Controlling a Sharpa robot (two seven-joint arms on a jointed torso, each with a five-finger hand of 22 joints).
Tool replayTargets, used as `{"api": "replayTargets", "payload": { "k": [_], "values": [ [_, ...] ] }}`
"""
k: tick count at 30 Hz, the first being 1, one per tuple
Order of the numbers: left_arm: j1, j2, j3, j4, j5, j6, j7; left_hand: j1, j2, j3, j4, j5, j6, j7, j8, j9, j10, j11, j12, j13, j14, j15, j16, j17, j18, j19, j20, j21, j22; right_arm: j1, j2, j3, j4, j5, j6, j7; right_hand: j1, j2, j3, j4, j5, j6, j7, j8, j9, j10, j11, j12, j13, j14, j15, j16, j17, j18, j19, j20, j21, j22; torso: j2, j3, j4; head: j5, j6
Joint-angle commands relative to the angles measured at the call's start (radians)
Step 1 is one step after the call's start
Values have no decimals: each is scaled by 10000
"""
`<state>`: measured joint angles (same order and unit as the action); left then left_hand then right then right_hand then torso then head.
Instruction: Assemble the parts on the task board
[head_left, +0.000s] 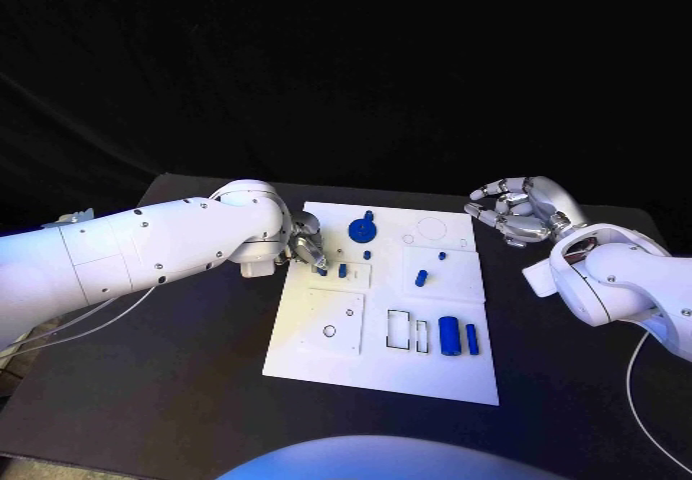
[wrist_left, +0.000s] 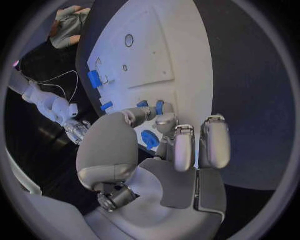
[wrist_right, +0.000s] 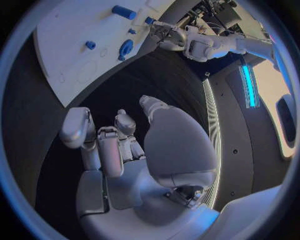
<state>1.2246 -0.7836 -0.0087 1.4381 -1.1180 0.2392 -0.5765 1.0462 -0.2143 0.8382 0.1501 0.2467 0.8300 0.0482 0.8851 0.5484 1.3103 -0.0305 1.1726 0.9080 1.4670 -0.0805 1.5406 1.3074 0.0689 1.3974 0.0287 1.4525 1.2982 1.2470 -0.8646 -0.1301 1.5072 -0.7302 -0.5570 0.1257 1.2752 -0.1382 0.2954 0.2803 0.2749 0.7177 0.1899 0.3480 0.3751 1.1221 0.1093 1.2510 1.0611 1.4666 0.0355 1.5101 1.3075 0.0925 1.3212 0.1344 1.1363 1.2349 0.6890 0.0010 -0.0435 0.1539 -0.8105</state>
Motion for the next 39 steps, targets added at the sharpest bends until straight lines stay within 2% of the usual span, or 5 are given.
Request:
{"api": "replayTargets", "payload": {
  "k": [1,12,18,33,39],
  "values": [
    [-32,31,-23,-22,6,267,-73,-132,-5,-251,176,-65,174,-111,67,-72,39,-18,34,20,884,-51,40,2053,-87,89,-3,37,14,-7,-1,1,5,0,-3,102,-96,18,-5,41,46,62,-10,58,-13,46,-42,48,-15,522,-64,-34,666,112,-64,-20,-45,-13,-3,-2,3,-4,-4],
    [-31,47,-23,-71,6,306,-102,-513,-15,-1601,941,-127,331,-109,127,-474,78,-12,95,126,907,-48,81,2144,-101,131,-7,50,86,-7,-27,1,21,2,-16,118,-96,18,-5,41,46,62,-10,58,-13,46,-42,48,-15,522,-64,-34,666,112,-64,-20,-45,-13,0,-3,3,-23,-15],
    [-31,55,-23,-82,6,277,-117,-541,25,-2155,1236,-132,358,-104,150,-614,79,-6,92,132,911,-44,91,2165,-106,148,-5,57,116,-7,-32,1,22,2,-23,117,-111,16,-14,51,47,61,-11,65,-17,43,-43,48,-21,516,-66,-42,645,115,-73,-22,-65,-24,2,-2,10,-37,-19],
    [-31,39,-20,-122,5,212,-113,-589,45,-2643,1389,-141,379,-101,170,-739,90,-1,98,151,930,-39,122,2234,-114,169,-1,68,155,-11,-29,1,1,5,-41,124,-120,19,-18,57,49,59,-11,69,-19,35,-43,43,-31,518,-66,-40,651,117,-76,-22,-73,-28,-12,-2,7,-47,-24],
    [-31,8,-10,-80,6,-5,-4,-735,47,-3088,1416,-144,402,-97,185,-838,107,2,111,180,937,-34,135,2262,-115,171,3,67,163,-20,-27,0,-4,6,-38,127,-136,23,-24,65,50,56,-11,73,-22,39,-43,47,-28,512,-67,-48,629,118,-80,-23,-81,-32,2,-14,-2,-54,-6]
  ]
}}
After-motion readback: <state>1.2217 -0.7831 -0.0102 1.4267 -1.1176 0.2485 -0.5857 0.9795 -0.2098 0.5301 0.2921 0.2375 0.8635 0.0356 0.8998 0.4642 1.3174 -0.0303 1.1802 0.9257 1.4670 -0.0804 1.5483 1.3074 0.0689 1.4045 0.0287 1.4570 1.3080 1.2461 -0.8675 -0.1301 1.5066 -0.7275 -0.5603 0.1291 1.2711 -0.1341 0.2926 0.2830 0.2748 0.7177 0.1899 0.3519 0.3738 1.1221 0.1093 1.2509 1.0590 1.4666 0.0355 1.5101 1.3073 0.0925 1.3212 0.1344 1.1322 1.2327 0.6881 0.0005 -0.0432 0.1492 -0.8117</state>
